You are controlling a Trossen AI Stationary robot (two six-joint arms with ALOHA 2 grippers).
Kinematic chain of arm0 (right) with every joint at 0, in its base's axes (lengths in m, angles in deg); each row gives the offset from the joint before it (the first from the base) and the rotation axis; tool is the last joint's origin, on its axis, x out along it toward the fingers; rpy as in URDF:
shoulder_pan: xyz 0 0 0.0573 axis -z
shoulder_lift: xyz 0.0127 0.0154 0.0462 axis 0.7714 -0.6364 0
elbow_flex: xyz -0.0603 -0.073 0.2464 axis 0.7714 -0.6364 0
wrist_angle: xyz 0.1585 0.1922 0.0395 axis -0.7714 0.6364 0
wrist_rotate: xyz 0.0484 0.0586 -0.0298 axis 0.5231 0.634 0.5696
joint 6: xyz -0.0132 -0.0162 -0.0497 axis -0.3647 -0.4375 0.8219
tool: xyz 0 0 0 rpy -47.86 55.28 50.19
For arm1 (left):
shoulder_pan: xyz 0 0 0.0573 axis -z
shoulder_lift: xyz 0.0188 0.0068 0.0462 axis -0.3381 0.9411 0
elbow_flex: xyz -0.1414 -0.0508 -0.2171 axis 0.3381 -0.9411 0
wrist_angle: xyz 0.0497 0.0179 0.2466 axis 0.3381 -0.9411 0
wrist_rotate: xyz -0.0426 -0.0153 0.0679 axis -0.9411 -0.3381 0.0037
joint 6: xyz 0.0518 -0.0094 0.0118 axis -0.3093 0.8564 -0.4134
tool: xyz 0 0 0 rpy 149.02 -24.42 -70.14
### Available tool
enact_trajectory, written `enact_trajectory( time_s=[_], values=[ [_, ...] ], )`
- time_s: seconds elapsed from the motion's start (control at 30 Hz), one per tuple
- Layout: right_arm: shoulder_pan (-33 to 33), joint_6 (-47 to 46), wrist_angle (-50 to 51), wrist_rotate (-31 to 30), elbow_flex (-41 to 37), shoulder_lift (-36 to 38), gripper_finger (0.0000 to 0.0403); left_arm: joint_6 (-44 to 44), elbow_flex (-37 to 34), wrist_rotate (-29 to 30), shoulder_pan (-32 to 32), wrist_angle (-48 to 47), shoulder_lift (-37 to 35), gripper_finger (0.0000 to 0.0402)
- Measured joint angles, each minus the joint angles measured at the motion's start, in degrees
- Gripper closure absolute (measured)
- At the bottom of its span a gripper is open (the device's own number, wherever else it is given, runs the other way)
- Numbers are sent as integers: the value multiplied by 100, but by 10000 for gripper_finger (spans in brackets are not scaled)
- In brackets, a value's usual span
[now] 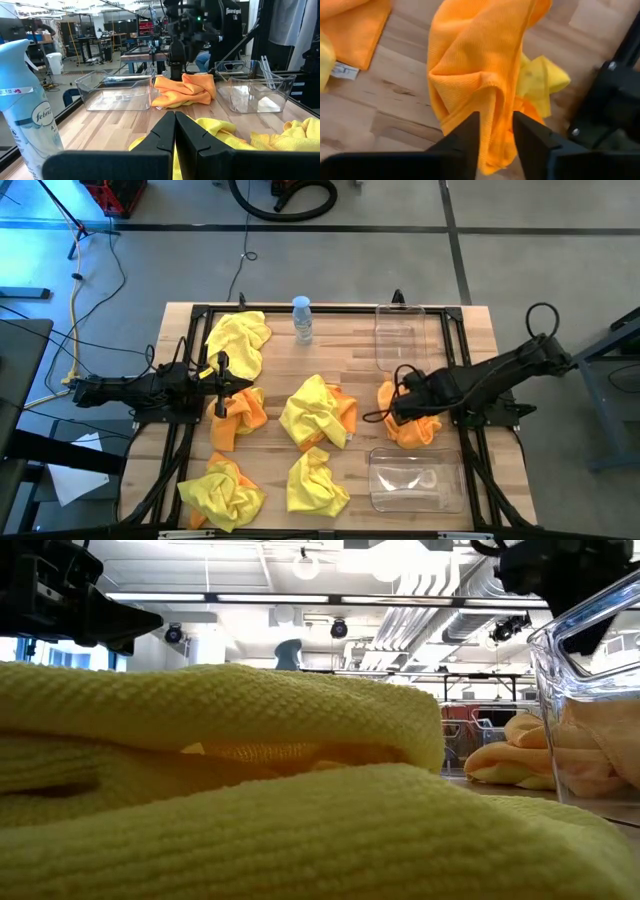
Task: Sort microfiber towel by color & place in baskets
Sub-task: Put the orange microfiber cloth into the bottom transparent bin
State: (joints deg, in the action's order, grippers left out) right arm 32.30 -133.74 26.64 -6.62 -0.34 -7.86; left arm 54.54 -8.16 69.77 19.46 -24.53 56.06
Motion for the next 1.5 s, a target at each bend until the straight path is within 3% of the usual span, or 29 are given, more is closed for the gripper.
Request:
enact_trajectory(
  time_s=[0.23,0.43,0.57,0.73,0.83,1.0,1.17,1.37,1.5],
  values=[
    [-74,-592,-1274,500,-1024,0,199,0,0,0,-1,0,-1,402],
    [-74,-1199,-2032,705,-1765,0,183,2,0,0,-1,0,-2,402],
    [-75,-1289,-2174,726,-1904,0,210,2,0,0,-2,0,-1,401],
    [-113,-1149,-2020,639,-1634,-2,319,0,0,0,-2,2,-2,402],
    [-113,-945,-1764,545,-1319,-2,388,0,0,0,-1,1,0,402],
    [-112,-1027,-813,216,-362,-2,375,0,0,0,-1,2,-1,402],
    [-289,-1087,265,-333,1057,-2,398,0,0,0,0,0,0,402],
    [-889,-1571,746,-1037,2717,-77,400,0,0,0,-2,1,-1,402],
    [-1364,-1998,1342,-1216,3898,-538,401,0,0,0,-2,0,0,401]
  ],
)
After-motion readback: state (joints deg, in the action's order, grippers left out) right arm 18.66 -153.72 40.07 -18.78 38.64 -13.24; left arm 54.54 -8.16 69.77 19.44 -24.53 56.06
